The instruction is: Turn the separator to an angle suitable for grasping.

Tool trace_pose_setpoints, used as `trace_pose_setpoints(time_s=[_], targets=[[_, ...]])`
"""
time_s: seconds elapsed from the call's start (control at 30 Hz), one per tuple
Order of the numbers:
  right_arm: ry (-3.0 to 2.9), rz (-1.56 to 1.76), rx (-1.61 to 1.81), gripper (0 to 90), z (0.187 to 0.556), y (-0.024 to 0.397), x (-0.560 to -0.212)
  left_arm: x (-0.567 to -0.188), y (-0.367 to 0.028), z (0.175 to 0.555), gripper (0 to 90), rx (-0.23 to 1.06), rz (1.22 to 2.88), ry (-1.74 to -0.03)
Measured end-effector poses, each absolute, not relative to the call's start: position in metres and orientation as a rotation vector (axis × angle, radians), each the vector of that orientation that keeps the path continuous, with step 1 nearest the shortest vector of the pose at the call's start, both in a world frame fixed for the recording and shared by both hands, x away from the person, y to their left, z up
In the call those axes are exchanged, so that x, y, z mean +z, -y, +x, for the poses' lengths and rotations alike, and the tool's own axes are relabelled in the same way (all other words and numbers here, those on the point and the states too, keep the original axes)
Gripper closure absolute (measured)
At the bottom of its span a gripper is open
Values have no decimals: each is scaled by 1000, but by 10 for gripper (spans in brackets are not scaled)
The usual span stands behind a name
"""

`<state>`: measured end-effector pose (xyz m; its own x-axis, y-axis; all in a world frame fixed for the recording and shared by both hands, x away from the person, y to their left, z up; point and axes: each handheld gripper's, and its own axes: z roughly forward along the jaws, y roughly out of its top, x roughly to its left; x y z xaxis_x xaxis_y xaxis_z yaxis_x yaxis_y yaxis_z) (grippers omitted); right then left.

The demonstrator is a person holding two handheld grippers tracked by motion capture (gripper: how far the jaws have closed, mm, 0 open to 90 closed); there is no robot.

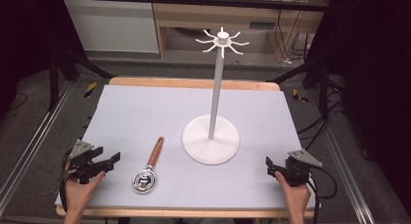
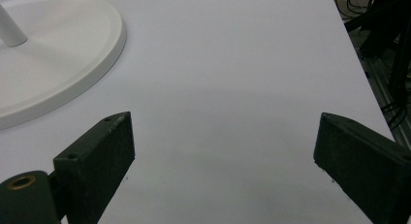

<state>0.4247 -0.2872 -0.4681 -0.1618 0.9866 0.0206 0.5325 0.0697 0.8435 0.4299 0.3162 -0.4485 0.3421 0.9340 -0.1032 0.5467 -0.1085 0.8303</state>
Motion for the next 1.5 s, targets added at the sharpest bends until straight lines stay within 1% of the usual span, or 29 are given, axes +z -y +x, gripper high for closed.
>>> trace_pose_setpoints(time_s=[0.17,0.43,0.57,1.17,1.5], targets=[[-1764,1530,990,82,423,290,-469,-443,-313,427,307,569,1781,-1309],[-1778,1514,984,82,423,284,-467,-432,-305,425,328,535,1791,-1292],[-1787,1517,983,82,423,282,-467,-428,-298,424,332,551,1811,-1268],[-1816,1498,977,82,423,274,-466,-415,-269,426,339,544,1898,-1201],[-1824,1487,955,82,422,273,-466,-409,-252,436,340,541,1946,-1179]])
